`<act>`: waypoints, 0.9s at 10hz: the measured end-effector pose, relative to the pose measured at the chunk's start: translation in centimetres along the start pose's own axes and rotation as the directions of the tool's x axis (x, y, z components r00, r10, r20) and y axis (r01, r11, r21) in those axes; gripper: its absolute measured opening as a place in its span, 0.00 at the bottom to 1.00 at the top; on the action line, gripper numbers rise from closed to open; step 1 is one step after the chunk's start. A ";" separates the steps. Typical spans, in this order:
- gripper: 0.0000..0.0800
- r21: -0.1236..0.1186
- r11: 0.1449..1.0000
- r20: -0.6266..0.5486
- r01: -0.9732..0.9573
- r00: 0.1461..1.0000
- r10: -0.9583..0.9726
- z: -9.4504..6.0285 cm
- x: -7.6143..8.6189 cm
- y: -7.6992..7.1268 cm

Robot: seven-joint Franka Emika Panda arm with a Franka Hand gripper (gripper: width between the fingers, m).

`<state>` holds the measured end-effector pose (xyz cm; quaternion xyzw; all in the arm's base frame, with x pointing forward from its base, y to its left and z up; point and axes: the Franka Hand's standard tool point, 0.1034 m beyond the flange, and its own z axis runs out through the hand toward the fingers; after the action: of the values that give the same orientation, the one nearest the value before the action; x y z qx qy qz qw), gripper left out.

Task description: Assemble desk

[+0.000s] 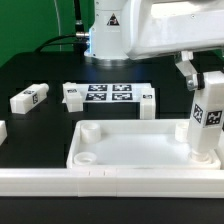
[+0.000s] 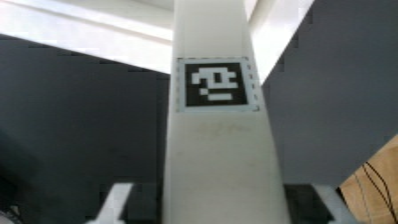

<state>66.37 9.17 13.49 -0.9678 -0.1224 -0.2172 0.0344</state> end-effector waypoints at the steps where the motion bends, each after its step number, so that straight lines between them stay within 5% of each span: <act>1: 0.36 0.001 1.000 0.003 0.000 1.000 0.000 0.2 -0.2 -0.1; 9: 0.36 -0.013 1.000 -0.048 0.003 0.999 -0.004 0.7 -1.2 -0.3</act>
Offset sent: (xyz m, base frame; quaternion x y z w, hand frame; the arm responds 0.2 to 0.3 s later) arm -0.0042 0.0024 -0.0063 0.0001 0.0090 -0.0001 1.0000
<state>65.51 9.30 12.37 -0.9623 -0.1218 -0.2413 0.0307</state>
